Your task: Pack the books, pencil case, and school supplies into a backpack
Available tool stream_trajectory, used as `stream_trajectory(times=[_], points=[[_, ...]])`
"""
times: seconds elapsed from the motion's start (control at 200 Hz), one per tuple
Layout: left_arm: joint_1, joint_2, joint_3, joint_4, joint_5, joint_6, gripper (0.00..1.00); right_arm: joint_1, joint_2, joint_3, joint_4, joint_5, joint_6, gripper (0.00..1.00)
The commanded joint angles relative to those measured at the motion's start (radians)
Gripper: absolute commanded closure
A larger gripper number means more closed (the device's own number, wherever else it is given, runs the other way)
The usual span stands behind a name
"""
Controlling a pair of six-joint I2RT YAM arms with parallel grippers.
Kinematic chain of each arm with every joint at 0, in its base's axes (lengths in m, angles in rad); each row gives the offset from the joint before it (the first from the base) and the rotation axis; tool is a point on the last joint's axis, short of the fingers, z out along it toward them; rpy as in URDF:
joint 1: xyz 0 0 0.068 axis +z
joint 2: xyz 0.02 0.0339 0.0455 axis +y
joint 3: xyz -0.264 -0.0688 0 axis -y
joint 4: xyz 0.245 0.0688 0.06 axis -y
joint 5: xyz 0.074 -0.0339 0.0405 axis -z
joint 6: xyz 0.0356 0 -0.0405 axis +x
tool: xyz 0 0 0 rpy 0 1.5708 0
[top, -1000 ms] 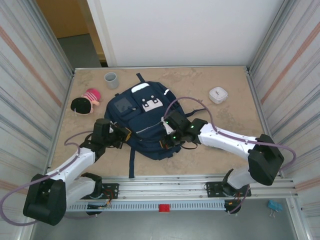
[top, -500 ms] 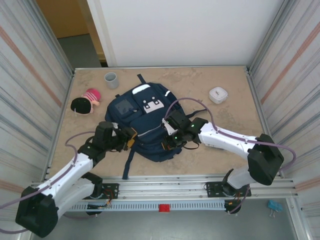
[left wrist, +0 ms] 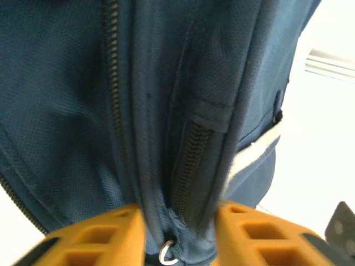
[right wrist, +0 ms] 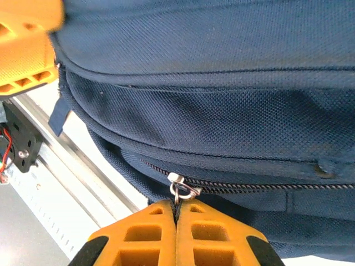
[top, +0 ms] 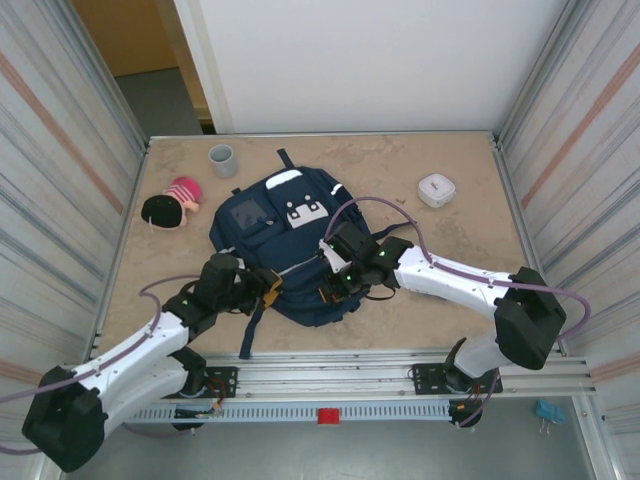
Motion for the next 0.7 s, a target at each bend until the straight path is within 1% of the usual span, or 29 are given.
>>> stream_trajectory(times=[0.0, 0.065, 0.13, 0.22, 0.321, 0.361, 0.436, 0.476, 0.511, 0.576, 0.641, 0.691], points=[[-0.005, 0.036, -0.025, 0.071, -0.035, -0.011, 0.81, 0.027, -0.034, 0.009, 0.042, -0.051, 0.032, 1.0], [0.013, 0.045, -0.007, 0.044, -0.053, 0.022, 0.92, 0.048, -0.031, 0.003, 0.056, -0.046, 0.05, 1.0], [0.054, 0.045, 0.026, -0.008, -0.057, 0.081, 0.98, 0.075, -0.025, -0.003, 0.072, -0.031, 0.079, 1.0], [0.146, 0.055, 0.092, -0.095, -0.034, 0.216, 0.98, 0.112, -0.01, -0.012, 0.129, -0.028, 0.139, 1.0], [0.268, 0.097, 0.188, -0.209, 0.032, 0.392, 0.96, 0.142, 0.022, -0.003, 0.17, -0.02, 0.19, 1.0], [0.313, 0.113, 0.218, -0.241, 0.055, 0.442, 0.95, 0.15, 0.035, 0.004, 0.179, -0.011, 0.205, 1.0], [0.388, 0.136, 0.25, -0.254, 0.1, 0.499, 0.9, 0.158, 0.052, 0.015, 0.208, 0.009, 0.224, 1.0], [0.416, 0.143, 0.262, -0.253, 0.13, 0.506, 0.83, 0.156, 0.06, 0.021, 0.224, 0.014, 0.228, 1.0], [0.423, 0.142, 0.271, -0.252, 0.152, 0.508, 0.75, 0.151, 0.071, 0.03, 0.23, 0.014, 0.227, 1.0], [0.403, 0.128, 0.279, -0.261, 0.183, 0.497, 0.65, 0.144, 0.092, 0.051, 0.231, 0.003, 0.223, 1.0], [0.353, 0.094, 0.268, -0.274, 0.193, 0.459, 0.61, 0.143, 0.11, 0.067, 0.23, -0.008, 0.216, 1.0], [0.299, 0.057, 0.25, -0.291, 0.177, 0.414, 0.58, 0.144, 0.117, 0.074, 0.23, -0.017, 0.214, 1.0]])
